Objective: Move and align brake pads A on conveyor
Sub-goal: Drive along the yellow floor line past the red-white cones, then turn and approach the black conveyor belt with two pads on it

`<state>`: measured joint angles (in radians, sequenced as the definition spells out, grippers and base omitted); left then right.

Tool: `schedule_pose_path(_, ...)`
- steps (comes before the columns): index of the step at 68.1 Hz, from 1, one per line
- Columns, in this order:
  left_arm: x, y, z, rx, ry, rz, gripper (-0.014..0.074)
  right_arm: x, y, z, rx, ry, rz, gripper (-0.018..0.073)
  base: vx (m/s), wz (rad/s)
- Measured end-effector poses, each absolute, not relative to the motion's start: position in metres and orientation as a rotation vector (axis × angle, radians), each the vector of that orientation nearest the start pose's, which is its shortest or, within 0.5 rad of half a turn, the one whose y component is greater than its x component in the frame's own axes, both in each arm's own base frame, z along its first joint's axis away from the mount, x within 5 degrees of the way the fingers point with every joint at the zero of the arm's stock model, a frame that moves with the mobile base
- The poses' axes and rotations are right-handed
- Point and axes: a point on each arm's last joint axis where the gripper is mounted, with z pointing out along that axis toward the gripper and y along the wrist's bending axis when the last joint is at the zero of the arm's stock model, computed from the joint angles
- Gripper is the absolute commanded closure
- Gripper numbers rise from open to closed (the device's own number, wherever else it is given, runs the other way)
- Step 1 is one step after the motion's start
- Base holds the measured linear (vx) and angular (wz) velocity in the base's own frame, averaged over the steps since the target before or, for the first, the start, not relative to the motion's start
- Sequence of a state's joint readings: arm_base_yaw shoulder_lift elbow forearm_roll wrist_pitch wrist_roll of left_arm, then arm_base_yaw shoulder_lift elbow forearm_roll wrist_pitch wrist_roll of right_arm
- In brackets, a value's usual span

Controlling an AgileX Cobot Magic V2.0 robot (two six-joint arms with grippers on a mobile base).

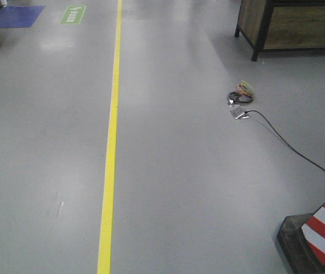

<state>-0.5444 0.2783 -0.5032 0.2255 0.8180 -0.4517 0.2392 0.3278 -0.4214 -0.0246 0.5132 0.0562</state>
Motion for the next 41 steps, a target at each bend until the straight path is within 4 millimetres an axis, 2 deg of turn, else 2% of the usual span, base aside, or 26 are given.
schedule_pose_path(18,0.0506,-0.013,0.2931,0.156,2.069,-0.347,0.0602,0.0719,0.0164,0.2874,-0.186,1.898,0.174,0.0566,0.35,-0.44)
schedule_pose_path(41,0.0506,-0.0129,0.2931,0.157,2.068,-0.346,0.0602,0.0719,0.0164,0.2874,-0.186,1.898,0.174,0.0566,0.23,-0.85)
